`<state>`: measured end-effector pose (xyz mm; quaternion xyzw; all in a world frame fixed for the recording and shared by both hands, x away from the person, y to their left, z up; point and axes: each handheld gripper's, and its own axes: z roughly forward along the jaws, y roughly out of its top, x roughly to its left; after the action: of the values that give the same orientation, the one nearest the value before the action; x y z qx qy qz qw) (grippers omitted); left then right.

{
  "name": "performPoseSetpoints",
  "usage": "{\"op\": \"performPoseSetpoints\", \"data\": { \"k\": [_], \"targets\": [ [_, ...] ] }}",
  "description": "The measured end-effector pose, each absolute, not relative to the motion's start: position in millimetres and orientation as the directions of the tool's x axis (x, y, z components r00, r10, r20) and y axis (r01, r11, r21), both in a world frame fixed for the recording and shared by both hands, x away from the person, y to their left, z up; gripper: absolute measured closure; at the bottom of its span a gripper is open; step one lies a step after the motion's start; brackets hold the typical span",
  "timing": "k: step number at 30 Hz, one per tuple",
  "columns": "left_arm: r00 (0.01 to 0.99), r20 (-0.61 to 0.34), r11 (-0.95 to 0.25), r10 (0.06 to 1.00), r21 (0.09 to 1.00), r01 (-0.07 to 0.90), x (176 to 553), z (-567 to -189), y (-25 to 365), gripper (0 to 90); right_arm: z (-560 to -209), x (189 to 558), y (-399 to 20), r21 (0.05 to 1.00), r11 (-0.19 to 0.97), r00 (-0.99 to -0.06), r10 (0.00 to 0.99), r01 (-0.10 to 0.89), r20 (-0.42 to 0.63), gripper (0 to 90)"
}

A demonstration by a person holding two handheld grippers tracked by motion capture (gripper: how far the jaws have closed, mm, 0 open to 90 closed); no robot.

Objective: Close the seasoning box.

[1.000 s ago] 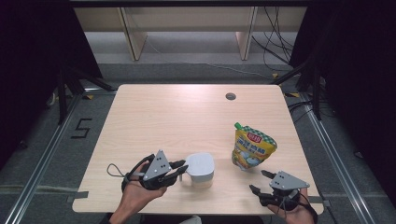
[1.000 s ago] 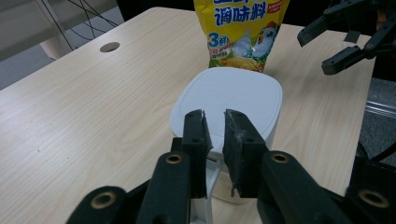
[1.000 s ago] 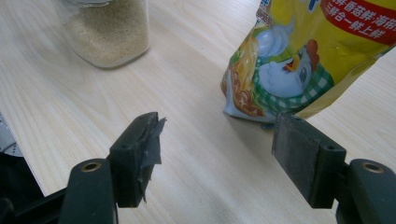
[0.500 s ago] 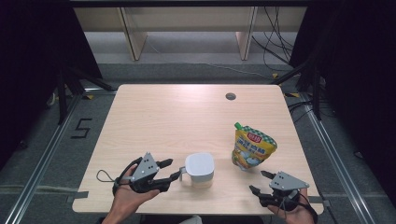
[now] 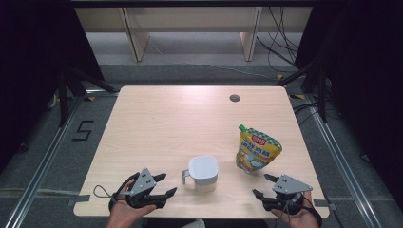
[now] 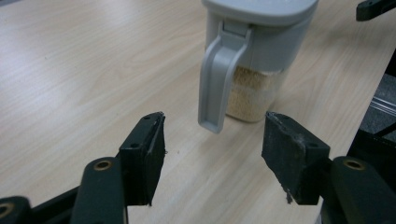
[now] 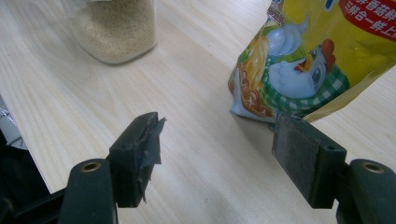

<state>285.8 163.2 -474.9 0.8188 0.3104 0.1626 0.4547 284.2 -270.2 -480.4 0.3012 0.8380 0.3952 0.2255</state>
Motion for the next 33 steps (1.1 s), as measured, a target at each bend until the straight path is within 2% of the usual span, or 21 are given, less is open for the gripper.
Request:
{"op": "performPoseSetpoints", "data": {
  "k": [4,6,10,15,21,33],
  "targets": [
    [0.740,-0.021,-0.408,0.672,0.823,0.394,283,-488,165,32.9,-480,284,-271,0.794,0.519,-0.717,0.679,0.316,-0.158,33.2],
    [0.742,0.002,-0.443,0.671,0.803,0.399,283,-492,169,32.7,-480,283,-270,0.792,0.517,-0.713,0.684,0.326,-0.153,33.2],
    [0.727,-0.010,-0.421,0.687,0.809,0.410,278,-499,170,31.7,-481,284,-270,0.785,0.526,-0.722,0.675,0.328,-0.150,33.0],
    [0.734,-0.011,-0.436,0.679,0.799,0.415,271,-499,169,30.1,-483,284,-270,0.776,0.528,-0.728,0.672,0.345,-0.134,32.1],
    [0.742,-0.022,-0.435,0.670,0.798,0.417,265,-501,166,28.5,-489,286,-268,0.757,0.537,-0.749,0.655,0.373,-0.095,25.2],
    [0.742,0.005,-0.463,0.671,0.784,0.413,266,-500,168,27.3,-491,286,-266,0.746,0.551,-0.763,0.640,0.373,-0.091,24.4]
  ]
}}
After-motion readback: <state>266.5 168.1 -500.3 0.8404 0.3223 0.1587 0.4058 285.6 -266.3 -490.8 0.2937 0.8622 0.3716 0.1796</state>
